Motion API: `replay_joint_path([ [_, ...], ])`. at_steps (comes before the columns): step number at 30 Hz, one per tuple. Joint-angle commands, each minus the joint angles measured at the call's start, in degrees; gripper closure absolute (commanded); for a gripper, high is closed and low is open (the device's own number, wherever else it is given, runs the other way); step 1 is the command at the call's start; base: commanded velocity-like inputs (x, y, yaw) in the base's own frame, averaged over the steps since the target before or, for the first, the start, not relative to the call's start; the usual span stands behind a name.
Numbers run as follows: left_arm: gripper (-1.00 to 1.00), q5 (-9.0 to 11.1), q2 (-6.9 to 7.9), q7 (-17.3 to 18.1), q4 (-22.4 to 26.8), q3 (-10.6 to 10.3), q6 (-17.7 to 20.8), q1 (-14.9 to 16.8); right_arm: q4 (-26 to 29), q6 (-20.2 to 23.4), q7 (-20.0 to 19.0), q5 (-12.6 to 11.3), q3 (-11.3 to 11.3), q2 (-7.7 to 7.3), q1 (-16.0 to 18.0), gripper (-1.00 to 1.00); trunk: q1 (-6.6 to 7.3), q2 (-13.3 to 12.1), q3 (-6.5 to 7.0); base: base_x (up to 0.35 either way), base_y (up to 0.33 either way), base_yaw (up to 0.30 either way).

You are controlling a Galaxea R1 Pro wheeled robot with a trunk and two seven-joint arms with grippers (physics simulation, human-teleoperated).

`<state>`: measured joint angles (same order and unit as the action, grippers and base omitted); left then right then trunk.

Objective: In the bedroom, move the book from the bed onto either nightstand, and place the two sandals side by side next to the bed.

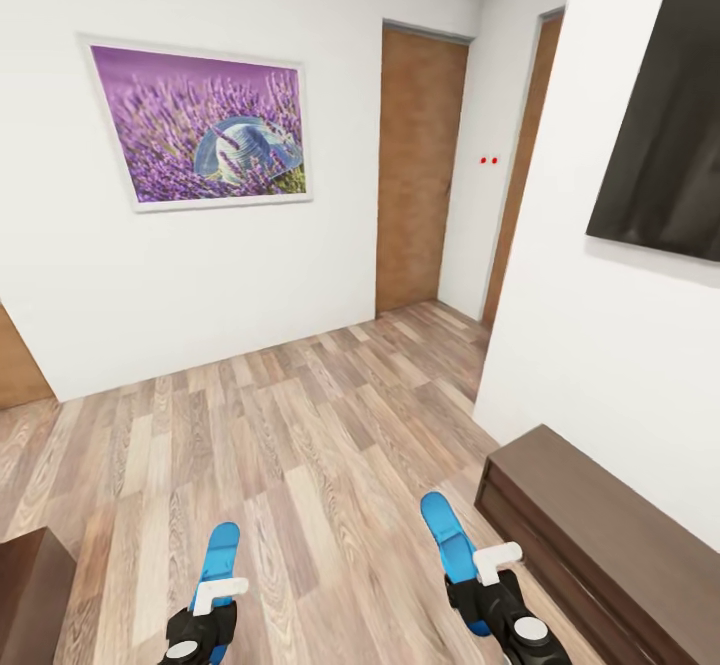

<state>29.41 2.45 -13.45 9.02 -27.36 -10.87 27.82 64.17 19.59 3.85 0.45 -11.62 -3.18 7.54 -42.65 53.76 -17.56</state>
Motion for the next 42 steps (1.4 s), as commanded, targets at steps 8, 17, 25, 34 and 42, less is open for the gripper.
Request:
replay_joint_path([
  [8,1.0,0.3,0.01,-0.26,-0.04,-0.5,-0.04,0.04,0.0,0.3,0.46,-0.1,-0.17,-0.17,0.03,1.0,-0.04,0.04,-0.07,0.339,0.0,0.283],
  [17,1.0,0.29,0.01,-0.26,-0.05,-0.5,-0.03,0.04,-0.5,0.28,0.46,-0.1,-0.16,-0.08,0.06,1.0,-0.04,0.04,-0.07,0.339,0.0,0.118],
  [25,1.0,0.29,0.01,-0.26,-0.06,-0.5,-0.04,0.04,-0.57,0.28,0.46,-0.08,-0.21,-0.07,0.04,1.0,-0.04,0.04,-0.07,0.339,0.0,0.01],
  [34,1.0,0.29,-0.01,-0.26,-0.06,-0.5,-0.03,0.04,-0.63,0.28,0.46,-0.09,-0.17,-0.07,0.02,1.0,-0.04,0.04,-0.07,0.339,0.0,0.101],
  [42,1.0,0.29,-0.01,-0.26,-0.06,-0.5,-0.03,0.04,-0.63,0.28,0.46,-0.1,-0.16,-0.08,0.05,1.0,-0.04,0.04,-0.07,0.339,0.01,0.058],
])
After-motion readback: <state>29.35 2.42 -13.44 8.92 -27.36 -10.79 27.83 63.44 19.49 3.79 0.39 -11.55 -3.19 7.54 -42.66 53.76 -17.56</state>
